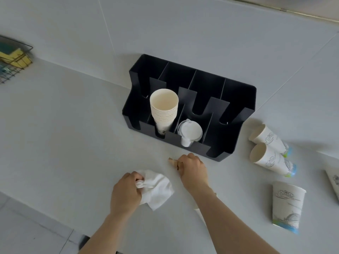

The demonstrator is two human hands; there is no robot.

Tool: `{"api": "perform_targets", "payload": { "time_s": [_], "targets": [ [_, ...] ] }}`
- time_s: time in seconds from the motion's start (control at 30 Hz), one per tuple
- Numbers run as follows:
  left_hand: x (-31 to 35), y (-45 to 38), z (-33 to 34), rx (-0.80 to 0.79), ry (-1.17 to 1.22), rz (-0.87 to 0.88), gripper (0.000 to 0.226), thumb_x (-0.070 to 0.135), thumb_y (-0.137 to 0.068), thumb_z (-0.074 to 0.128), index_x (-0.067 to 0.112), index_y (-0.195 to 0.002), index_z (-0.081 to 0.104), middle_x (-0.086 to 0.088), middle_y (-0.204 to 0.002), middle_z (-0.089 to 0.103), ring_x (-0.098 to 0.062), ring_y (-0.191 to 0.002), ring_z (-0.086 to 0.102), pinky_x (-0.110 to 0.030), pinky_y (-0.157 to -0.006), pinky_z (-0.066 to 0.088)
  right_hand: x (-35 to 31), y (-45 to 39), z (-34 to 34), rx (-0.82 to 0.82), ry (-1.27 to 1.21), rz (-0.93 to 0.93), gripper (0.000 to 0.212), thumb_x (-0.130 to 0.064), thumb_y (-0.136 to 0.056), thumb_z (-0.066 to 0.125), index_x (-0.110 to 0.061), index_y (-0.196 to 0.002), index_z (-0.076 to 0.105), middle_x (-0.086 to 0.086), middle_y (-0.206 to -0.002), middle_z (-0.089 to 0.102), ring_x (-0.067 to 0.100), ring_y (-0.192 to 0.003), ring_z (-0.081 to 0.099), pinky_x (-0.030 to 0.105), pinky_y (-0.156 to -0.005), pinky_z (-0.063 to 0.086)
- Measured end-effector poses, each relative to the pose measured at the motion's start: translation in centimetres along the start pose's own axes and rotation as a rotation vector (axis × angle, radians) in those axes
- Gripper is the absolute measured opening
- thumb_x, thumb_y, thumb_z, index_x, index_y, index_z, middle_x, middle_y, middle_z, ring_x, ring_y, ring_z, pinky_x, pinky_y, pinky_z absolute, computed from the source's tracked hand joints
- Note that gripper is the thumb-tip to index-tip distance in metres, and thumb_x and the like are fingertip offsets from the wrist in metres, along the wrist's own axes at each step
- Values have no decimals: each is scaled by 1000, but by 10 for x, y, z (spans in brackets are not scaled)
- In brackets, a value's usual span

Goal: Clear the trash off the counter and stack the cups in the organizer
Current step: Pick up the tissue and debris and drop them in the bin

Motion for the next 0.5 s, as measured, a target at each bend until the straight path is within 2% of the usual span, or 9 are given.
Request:
{"api": "perform_targets", "payload": {
  "time_s": [0.17, 0.3, 0.4, 0.5],
  "targets": [
    [18, -5, -2, 102, 127, -127, 25, 9, -80, 69, 28, -97, 66, 5, -95, 62, -18, -85, 58, -26, -72, 40, -3, 3, -5, 10, -256, 31, 22, -2, -87, 59, -17, -95, 74, 1, -96, 66, 25, -84, 63, 33, -75, 52],
    [28, 0, 0, 149, 242, -212, 24, 12, -81, 69, 30, -95, 65, 5, -95, 63, -18, -85, 61, -27, -69, 41, -13, 9, -2, 20, -402, 34, 23, -3, -86, 63, -24, -89, 74, -6, -96, 66, 17, -84, 62, 21, -68, 48],
    [29, 7, -1, 181, 334, -232, 21, 13, -82, 68, 27, -96, 64, 5, -95, 66, -18, -86, 62, -29, -71, 44, -26, 13, 7, 13, -466, 4, 22, -7, -86, 66, -28, -85, 73, -9, -95, 69, 15, -84, 66, 30, -71, 57],
    [28, 15, -8, 223, 435, -253, 21, 16, -83, 71, 24, -94, 54, 8, -87, 66, -10, -79, 61, -27, -62, 43, -44, 20, 16, 5, -506, -41, 18, -11, -88, 65, -28, -85, 73, -9, -93, 70, 14, -82, 67, 32, -74, 58]
  ]
}}
Point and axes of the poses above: each hand's wrist, its own y-axis away from the middle knuckle, its own z-axis out of the palm, x = y × z, the point moved 2 cm from there along -y, towards the middle knuckle
